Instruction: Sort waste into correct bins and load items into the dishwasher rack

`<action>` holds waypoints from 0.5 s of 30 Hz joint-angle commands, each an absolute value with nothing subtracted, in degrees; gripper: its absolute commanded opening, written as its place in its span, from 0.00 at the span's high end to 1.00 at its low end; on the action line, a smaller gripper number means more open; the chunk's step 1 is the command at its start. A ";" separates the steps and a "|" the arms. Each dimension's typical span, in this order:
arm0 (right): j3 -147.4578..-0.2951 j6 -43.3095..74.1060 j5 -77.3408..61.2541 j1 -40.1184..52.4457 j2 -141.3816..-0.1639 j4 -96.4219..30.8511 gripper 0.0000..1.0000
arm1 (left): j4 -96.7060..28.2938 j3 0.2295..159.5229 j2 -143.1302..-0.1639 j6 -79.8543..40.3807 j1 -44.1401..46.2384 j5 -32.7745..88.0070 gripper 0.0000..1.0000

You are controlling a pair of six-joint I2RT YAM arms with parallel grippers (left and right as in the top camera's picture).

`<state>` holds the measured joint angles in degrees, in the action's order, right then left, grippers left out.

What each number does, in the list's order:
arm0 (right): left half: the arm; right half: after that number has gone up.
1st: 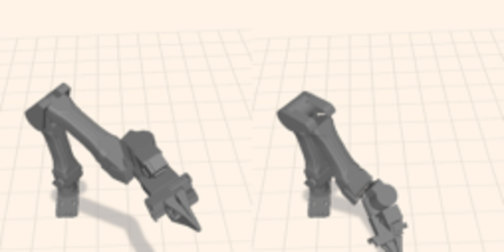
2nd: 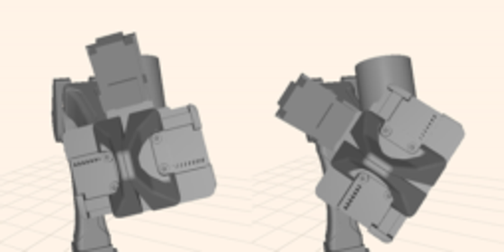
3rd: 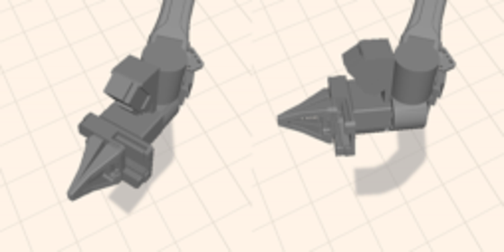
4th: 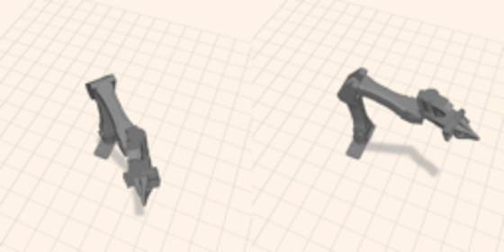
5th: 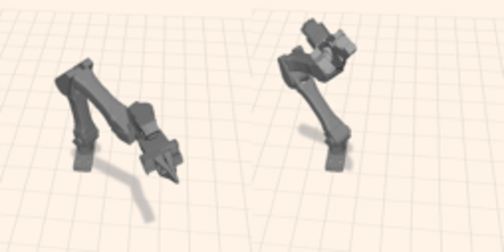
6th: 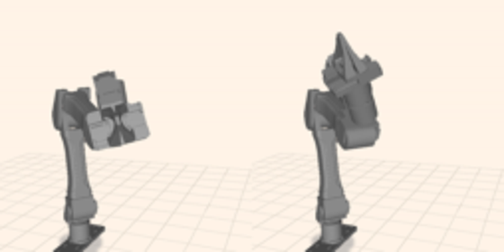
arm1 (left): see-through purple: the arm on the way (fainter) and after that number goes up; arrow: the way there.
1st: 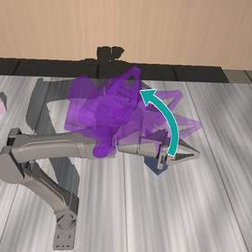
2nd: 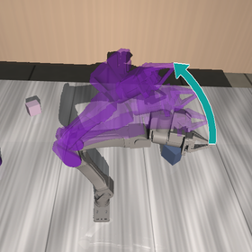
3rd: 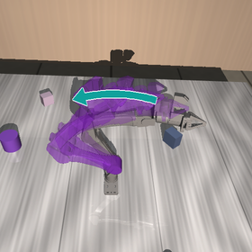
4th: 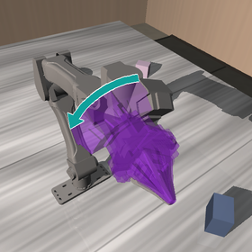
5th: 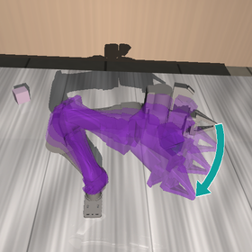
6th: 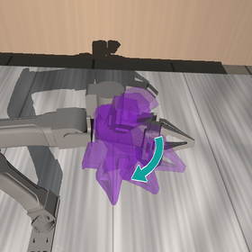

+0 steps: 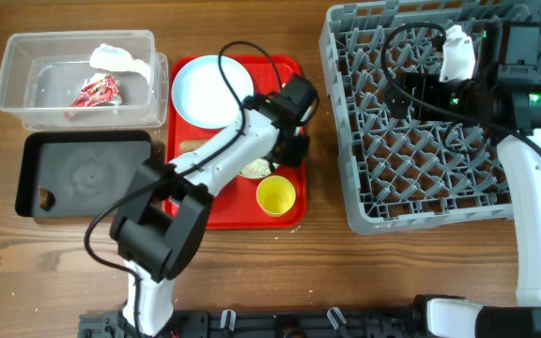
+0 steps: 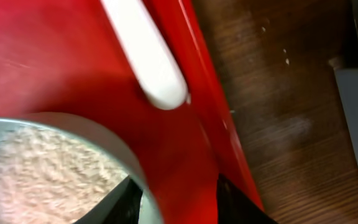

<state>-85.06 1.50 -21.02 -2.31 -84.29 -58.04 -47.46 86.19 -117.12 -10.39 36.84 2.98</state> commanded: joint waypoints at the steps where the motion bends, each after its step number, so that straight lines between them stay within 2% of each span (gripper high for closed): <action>1: -84.82 2.11 -22.17 -2.22 -84.93 -57.89 0.00 | -47.31 86.41 -118.96 -13.56 37.39 -1.08 0.71; 7: -84.82 2.13 -22.15 -2.22 -84.93 -57.87 0.00 | -47.27 86.43 -118.93 -15.73 37.34 -3.03 0.94; 15: -84.82 2.13 -22.15 -2.22 -84.93 -57.89 0.00 | -52.12 92.84 -114.39 -20.25 36.88 -3.09 0.96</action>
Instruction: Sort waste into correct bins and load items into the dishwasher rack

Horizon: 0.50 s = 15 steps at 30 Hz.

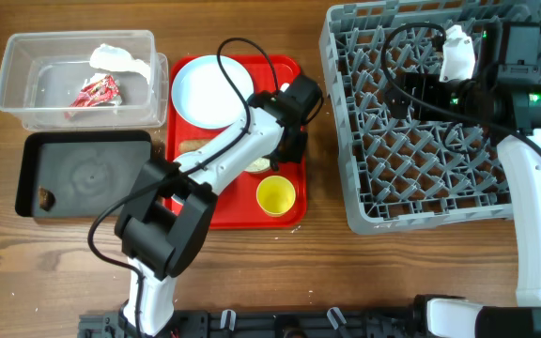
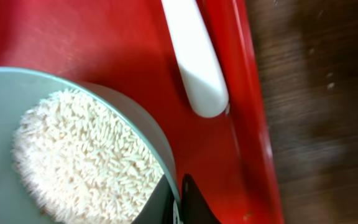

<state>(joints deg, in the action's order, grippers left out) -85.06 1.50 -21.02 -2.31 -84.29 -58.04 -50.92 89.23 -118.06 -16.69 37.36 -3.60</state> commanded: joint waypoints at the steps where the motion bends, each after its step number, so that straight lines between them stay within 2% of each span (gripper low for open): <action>1: -84.82 2.13 -22.15 -2.22 -84.93 -57.89 0.00 | -53.12 93.76 -113.01 -21.41 36.40 -3.09 0.96; 8: -84.82 2.11 -22.15 -2.22 -84.93 -57.89 0.00 | -61.23 94.26 -102.32 -28.99 27.42 -2.85 0.96; 15: -84.82 1.98 -22.15 -2.22 -84.93 -57.89 0.00 | -72.79 93.82 -98.56 -29.36 8.62 0.12 0.96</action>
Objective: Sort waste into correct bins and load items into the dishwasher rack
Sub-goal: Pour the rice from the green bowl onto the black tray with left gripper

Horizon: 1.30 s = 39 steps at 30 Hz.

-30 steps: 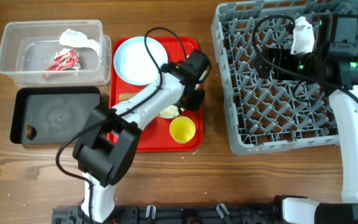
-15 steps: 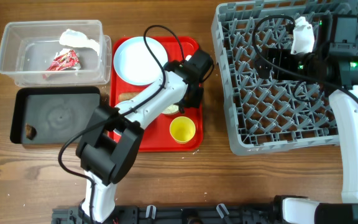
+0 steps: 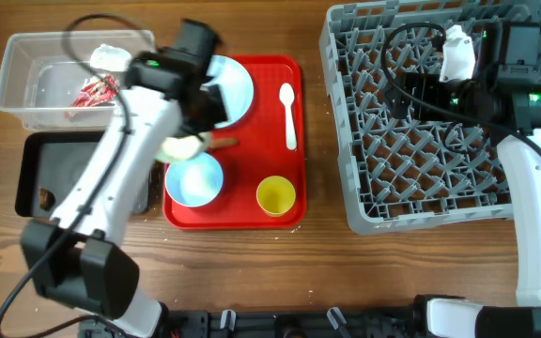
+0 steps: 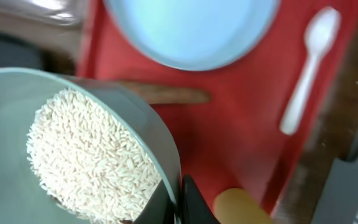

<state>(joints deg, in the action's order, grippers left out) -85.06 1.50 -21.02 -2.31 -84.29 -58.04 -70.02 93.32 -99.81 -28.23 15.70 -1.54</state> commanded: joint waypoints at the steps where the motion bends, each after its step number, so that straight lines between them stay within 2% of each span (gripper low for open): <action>1: -84.82 1.93 -22.13 -2.22 -84.93 -57.91 0.00 | -73.84 93.60 -98.56 -28.69 5.78 1.39 0.96; 5: -84.82 1.65 -22.13 -2.22 -84.93 -57.82 0.00 | -74.17 91.02 -98.56 -20.67 -6.52 10.02 0.96; 9: -84.82 1.65 -22.13 -2.22 -84.93 -57.84 0.00 | -70.85 83.37 -98.59 -11.88 -17.74 26.04 0.96; 15: -84.82 1.67 -22.15 -2.22 -84.93 -57.69 0.00 | -65.87 73.47 -98.59 -0.51 -29.52 47.77 0.96; 17: -84.82 1.69 -22.15 -2.22 -84.93 -57.69 0.00 | -65.06 71.85 -98.70 1.17 -31.97 51.18 0.96; 30: -84.82 1.69 -22.17 -2.22 -84.93 -57.71 0.00 | -61.91 68.14 -100.99 0.82 -49.21 78.48 0.96; 39: -84.82 2.13 -22.17 -2.22 -84.93 -57.69 0.00 | -61.89 68.14 -100.99 -2.24 -53.28 90.37 0.96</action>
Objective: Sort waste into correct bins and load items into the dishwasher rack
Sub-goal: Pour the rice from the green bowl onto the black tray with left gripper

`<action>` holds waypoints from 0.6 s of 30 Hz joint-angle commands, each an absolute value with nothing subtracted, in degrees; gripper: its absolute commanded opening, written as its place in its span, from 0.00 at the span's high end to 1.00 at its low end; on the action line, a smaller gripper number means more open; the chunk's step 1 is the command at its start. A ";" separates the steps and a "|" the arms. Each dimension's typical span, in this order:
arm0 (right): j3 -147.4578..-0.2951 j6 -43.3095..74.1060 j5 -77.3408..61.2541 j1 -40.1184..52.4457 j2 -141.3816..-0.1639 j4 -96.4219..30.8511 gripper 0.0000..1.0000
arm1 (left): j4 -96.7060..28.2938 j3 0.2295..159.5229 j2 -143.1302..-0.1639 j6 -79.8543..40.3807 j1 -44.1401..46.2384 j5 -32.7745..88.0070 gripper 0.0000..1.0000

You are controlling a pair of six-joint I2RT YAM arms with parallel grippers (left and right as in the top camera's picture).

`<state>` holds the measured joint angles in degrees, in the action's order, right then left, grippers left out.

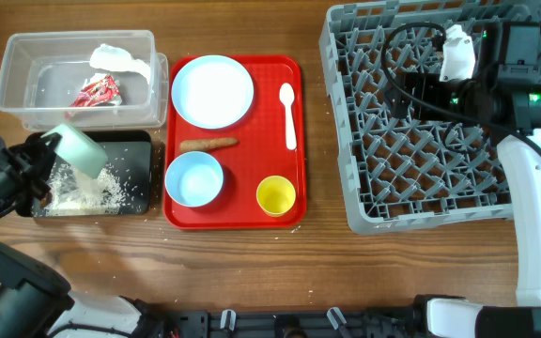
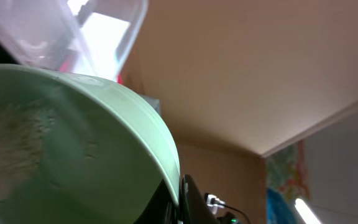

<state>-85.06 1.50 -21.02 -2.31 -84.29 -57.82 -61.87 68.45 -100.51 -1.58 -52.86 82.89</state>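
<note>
My left gripper (image 1: 53, 150) is shut on the rim of a pale green bowl (image 1: 79, 148), which is tipped on its side over the black bin (image 1: 141, 141) at the table's left. White rice (image 1: 85, 190) lies scattered on the bin's floor. In the left wrist view the green bowl (image 2: 73, 143) fills the frame, its rim pinched between the jaws of the left gripper (image 2: 179, 200). On the red tray (image 1: 294, 141) lie a white plate (image 1: 212, 90), a white spoon (image 1: 288, 115), a brown food piece (image 1: 208, 145), a blue bowl (image 1: 193, 178) and a yellow cup (image 1: 275, 195). My right gripper (image 1: 409, 90) hangs over the grey dishwasher rack (image 1: 430, 160); its jaws are unclear.
A clear plastic bin (image 1: 26, 94) behind the black one holds a red wrapper (image 1: 95, 91) and crumpled white paper (image 1: 118, 59). The clear bin (image 2: 48, 31) also shows in the left wrist view. Cables run across the rack's back.
My left gripper has moved with the green bowl from above the tray's left side to the black bin. The bowl is now tipped and rice lies in the bin.
My left gripper stood open around the rim of the rice bowl on the tray. It then was shut on the rim, then held the bowl above the tray's left side. Now the bowl is tipped over the black bin. The right arm stayed over the rack.
</note>
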 commanded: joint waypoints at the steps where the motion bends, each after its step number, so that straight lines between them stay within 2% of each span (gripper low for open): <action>1: -84.82 2.13 -22.20 -2.22 -84.93 -57.71 0.00 | -61.93 68.14 -100.99 -4.47 -53.28 90.35 0.96; 5: -84.82 2.15 -22.20 -2.22 -84.93 -57.74 0.00 | -61.89 68.14 -100.99 -7.81 -53.28 90.35 0.96; 15: -84.82 3.16 -22.17 -2.22 -84.93 -57.74 0.00 | -60.36 68.14 -100.95 -7.66 -53.10 89.82 0.96; 18: -84.82 3.16 -22.17 -2.22 -84.93 -57.71 0.00 | -54.83 68.14 -100.95 -10.94 -53.01 76.55 0.96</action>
<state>-85.06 2.39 -21.02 -2.31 -84.29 -57.82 -57.80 68.31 -100.51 -7.40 -52.95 87.15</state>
